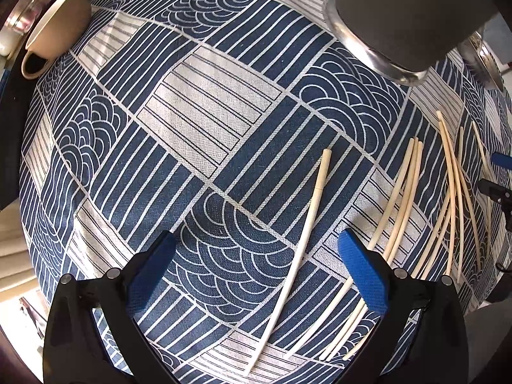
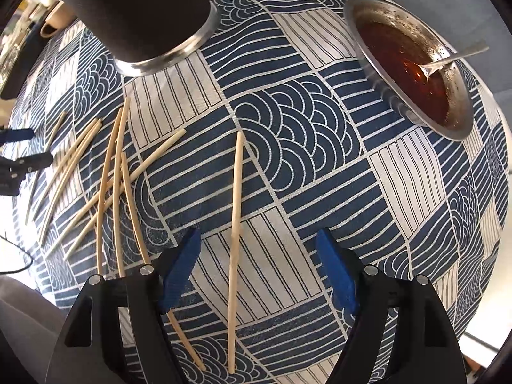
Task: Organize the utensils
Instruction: 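Lower both tools and close each on a single chopstick, then lift the chopstick in the left tool while the right tool lifts its chopstick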
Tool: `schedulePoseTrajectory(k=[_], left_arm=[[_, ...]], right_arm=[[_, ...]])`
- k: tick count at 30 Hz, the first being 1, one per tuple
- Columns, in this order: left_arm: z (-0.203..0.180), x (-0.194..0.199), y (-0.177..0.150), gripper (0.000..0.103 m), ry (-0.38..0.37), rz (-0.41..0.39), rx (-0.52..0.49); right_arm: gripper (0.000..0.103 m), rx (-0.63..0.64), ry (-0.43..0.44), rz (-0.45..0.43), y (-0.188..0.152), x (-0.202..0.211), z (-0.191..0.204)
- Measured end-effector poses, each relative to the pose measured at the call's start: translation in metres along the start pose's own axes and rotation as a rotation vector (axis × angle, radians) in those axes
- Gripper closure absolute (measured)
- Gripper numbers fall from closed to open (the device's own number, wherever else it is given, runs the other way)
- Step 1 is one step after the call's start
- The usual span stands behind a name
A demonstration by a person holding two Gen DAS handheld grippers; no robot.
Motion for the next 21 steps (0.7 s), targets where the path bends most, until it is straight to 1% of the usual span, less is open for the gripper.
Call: schedulePoseTrajectory(k=[1,3,5,6,7,8,9,10,11,12,13,14,15,16,18,21], left_arm=[[-0.001,0.002,-0.001,0.004,-0.005,-0.008,-0.02],[-0.004,0.002,-0.003,0.005,-0.013,0.005,-0.041],[-0.008,0.004,-0.003,0.008,-0.021,0.015,-0.063],[-0.015,0.006,-0.004,0.013,-0.025,0.018,-0.075],[-0.025,0.012,-0.003,0.02,-0.027,0.02,-0.087],[-0.028,0.015,-0.003,0.023,-0.033,0.025,-0.105],[-0.031,0.017,-0.002,0.03,-0.038,0.029,-0.121],[-0.031,0.022,0.002,0.036,-0.042,0.032,-0.134],[-0.035,0.025,0.004,0.04,-0.045,0.037,-0.145],[-0.035,0.028,0.004,0.051,-0.051,0.04,-0.154],[-0.036,0.032,0.004,0.066,-0.057,0.047,-0.165],[-0.037,0.036,0.0,0.077,-0.064,0.051,-0.173],[-0.039,0.04,-0.003,0.095,-0.075,0.065,-0.179],[-0.037,0.041,-0.003,0.098,-0.087,0.08,-0.17],[-0.034,0.043,-0.001,0.098,-0.112,0.081,-0.147],[-0.031,0.046,-0.003,0.099,-0.136,0.092,-0.119]], right_arm=[[0.033,0.003,0.0,0.003,-0.001,0.0,0.0],[0.033,0.013,0.003,0.01,-0.001,-0.001,0.002],[0.037,0.034,0.008,0.016,-0.002,-0.001,0.004],[0.04,0.043,0.011,0.02,-0.002,0.0,0.004],[0.048,0.049,0.013,0.025,-0.002,0.001,0.004],[0.057,0.054,0.015,0.03,-0.002,0.003,0.003],[0.061,0.063,0.017,0.035,-0.002,0.005,0.002],[0.069,0.071,0.019,0.039,-0.002,0.005,0.003],[0.081,0.084,0.025,0.045,-0.001,0.006,0.004],[0.088,0.097,0.028,0.048,0.0,0.006,0.006],[0.094,0.11,0.025,0.051,0.0,0.007,0.007],[0.094,0.125,0.023,0.05,0.0,0.007,0.009],[0.095,0.129,0.025,0.049,0.0,0.008,0.01],[0.095,0.125,0.029,0.047,-0.001,0.008,0.01],[0.095,0.112,0.04,0.042,-0.002,0.008,0.01],[0.099,0.06,0.062,0.037,-0.004,0.013,0.003]])
Point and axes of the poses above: each gripper's, at about its wrist camera, not at the fingertips, and x roughly against the way its jaws point, z to its left, y to its top, the point moved 1 cm from there along -x, roughly the way its jaws point, and after that the axes turned 13 degrees about -z, right-handed, at the moved point
